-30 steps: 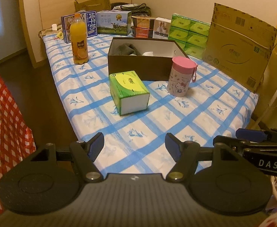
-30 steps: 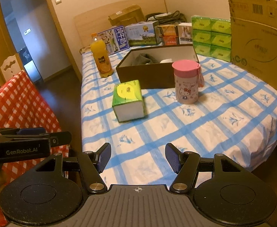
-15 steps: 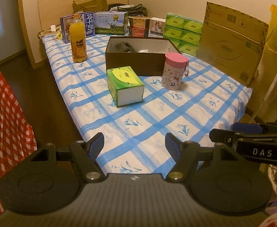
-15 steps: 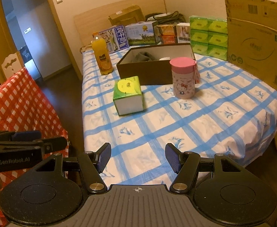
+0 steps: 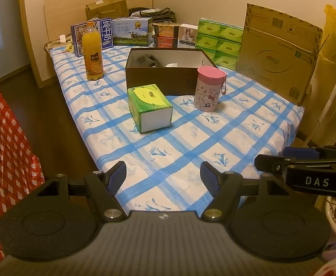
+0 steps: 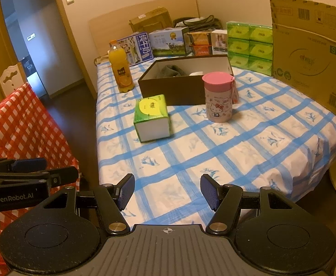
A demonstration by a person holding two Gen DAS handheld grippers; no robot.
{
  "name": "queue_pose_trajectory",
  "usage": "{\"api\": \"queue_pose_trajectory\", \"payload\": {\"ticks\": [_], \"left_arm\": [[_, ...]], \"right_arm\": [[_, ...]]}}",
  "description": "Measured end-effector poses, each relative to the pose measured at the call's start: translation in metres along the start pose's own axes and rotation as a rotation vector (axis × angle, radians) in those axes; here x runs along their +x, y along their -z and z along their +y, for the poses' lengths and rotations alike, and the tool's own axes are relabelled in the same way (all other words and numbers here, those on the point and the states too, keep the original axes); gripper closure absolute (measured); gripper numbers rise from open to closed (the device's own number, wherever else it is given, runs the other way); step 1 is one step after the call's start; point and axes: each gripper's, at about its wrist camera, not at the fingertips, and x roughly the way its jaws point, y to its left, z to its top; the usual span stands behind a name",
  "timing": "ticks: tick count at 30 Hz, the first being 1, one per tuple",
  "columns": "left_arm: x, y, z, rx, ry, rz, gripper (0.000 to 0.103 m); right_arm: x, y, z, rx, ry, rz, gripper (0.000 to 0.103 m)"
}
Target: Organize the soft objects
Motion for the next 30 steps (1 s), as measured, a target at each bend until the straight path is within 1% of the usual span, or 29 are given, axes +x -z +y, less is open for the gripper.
{"api": "queue_pose_trajectory", "payload": {"ticks": [30], "left_arm": [[0.0001,-0.0051,-0.0020,0.011,0.004,-0.005,0.034]], "right_arm": [[0.0002,-0.0003,-0.0006,0.002,-0.002,-0.002,0.040]]}}
